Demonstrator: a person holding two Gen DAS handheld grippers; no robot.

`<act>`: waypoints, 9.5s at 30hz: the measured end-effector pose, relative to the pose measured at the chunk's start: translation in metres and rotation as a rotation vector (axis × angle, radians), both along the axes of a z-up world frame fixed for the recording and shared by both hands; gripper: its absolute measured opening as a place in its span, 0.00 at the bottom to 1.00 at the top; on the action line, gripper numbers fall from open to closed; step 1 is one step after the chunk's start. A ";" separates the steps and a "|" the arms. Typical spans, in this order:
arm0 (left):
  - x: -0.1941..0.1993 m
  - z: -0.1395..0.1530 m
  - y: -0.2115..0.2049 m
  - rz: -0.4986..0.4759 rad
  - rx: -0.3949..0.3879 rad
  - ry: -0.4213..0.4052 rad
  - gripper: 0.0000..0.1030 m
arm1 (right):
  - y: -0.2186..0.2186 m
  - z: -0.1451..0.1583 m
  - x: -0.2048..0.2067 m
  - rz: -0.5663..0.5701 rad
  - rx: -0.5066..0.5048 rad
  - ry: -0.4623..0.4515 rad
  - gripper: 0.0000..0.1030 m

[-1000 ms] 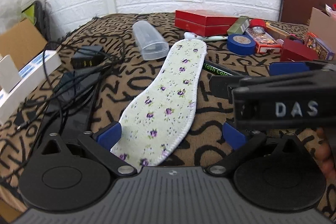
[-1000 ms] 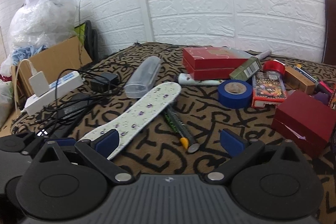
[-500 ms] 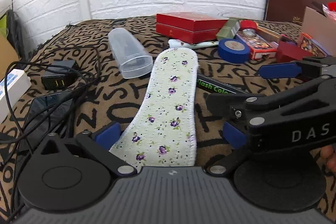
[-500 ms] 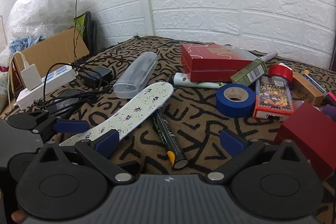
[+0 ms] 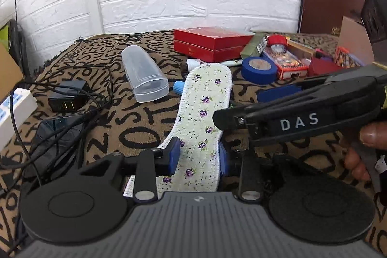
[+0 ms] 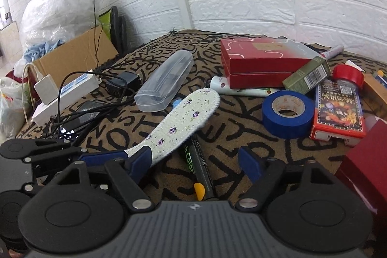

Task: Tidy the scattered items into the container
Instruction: 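Grasp the insole with the left gripper while the right gripper grasps the black marker, then carry insole and marker to the cardboard box and open both grippers, then return both grippers to the table and reach toward the clear tube case, then grasp the clear tube case with the left gripper while the right grasps blue tape, then lift tube case and blue tape into the cardboard box and release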

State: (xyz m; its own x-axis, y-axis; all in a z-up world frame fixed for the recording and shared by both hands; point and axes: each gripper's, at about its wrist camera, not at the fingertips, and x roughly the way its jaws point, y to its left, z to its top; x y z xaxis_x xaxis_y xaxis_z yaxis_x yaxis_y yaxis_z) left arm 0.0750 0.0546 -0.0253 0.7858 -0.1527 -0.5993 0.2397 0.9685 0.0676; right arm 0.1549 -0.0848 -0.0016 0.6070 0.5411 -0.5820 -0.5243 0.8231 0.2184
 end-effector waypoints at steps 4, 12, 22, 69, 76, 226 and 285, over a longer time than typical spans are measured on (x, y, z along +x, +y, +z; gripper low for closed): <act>0.001 -0.005 0.000 0.025 0.074 -0.034 0.66 | -0.003 0.000 0.000 0.017 -0.026 0.004 0.75; -0.001 -0.003 -0.006 -0.012 0.096 -0.027 0.33 | 0.003 -0.008 -0.005 -0.071 -0.119 -0.051 1.00; -0.002 -0.002 0.009 0.000 0.032 0.003 0.30 | 0.014 -0.013 -0.002 -0.053 -0.177 -0.068 1.00; -0.029 0.120 -0.181 -0.506 -0.328 -0.186 0.06 | -0.222 0.122 -0.155 -0.583 -0.065 -0.393 0.13; -0.020 0.108 -0.236 -0.580 -0.272 -0.169 0.06 | -0.292 0.101 -0.146 -0.768 -0.108 -0.339 0.13; -0.064 0.035 -0.013 -0.049 0.015 -0.175 0.42 | -0.030 0.023 -0.103 -0.040 0.100 -0.195 0.16; -0.041 0.103 -0.192 -0.456 -0.019 -0.439 0.60 | -0.249 0.077 -0.188 -0.501 0.082 -0.204 0.80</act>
